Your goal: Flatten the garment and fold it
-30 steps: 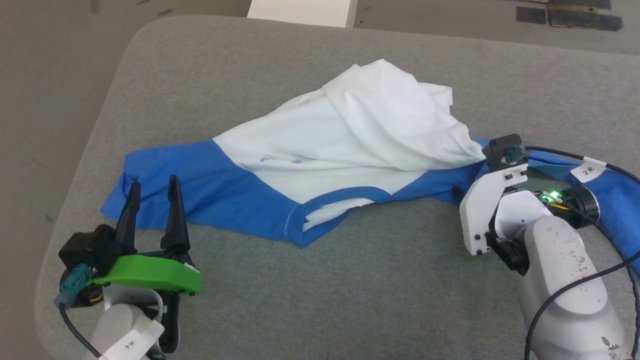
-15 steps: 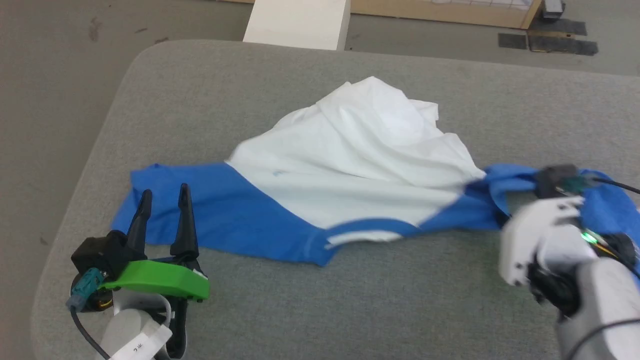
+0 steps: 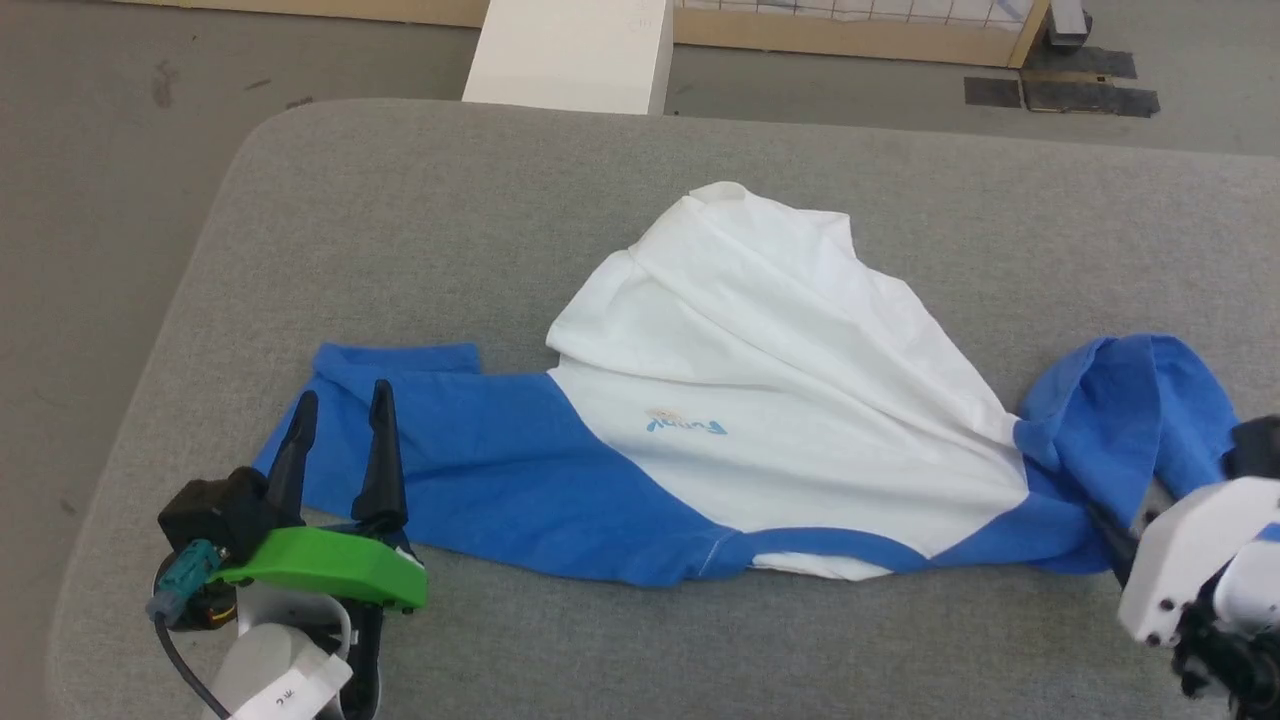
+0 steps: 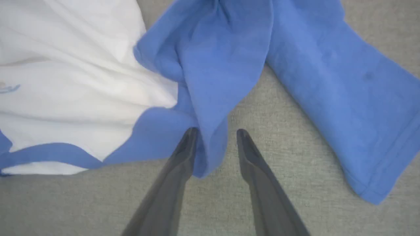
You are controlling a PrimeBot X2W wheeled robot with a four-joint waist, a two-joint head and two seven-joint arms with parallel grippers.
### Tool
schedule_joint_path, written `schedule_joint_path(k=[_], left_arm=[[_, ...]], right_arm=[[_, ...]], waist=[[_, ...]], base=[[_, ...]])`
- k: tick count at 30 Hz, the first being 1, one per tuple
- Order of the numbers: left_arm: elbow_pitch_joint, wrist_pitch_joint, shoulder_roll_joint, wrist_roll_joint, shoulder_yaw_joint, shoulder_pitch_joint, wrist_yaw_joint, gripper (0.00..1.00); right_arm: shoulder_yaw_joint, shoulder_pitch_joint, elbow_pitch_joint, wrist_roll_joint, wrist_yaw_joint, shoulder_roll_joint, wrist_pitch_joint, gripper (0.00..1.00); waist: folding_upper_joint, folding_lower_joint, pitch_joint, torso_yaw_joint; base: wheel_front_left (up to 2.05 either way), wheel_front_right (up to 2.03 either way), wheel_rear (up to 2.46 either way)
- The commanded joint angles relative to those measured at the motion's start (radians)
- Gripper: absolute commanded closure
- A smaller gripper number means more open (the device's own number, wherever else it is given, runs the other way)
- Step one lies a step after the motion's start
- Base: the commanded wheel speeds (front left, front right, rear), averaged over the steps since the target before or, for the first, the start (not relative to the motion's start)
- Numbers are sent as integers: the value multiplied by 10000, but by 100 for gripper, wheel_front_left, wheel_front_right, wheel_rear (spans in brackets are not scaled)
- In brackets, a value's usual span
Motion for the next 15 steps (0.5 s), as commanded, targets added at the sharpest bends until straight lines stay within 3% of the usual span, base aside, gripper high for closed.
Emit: schedule_joint_path(k=[1, 5, 8, 15], left_arm=[[8, 14, 33, -20, 0, 62, -39, 0], [-46, 54, 58, -31, -44, 23, -18, 0], [-126, 59, 83, -55, -40, -16, 10, 0], [-248, 86, 54, -139, -183, -348, -48, 0]], right_arm=[[-3, -224, -323, 212, -15, 15, -224, 0], [86, -633, -1097, 522, -15, 27, -676, 0], [536, -1239, -1283, 86, -15, 29, -918, 0], [2172, -3025, 1020, -1793, -15, -228, -641, 0]], waist=[[-1, 0, -24, 9], [-1, 0, -31, 67], [-1, 0, 75, 78], [-1, 0, 661, 392]], base=[[0, 0, 0], [0, 0, 0], [0, 0, 0], [0, 0, 0]])
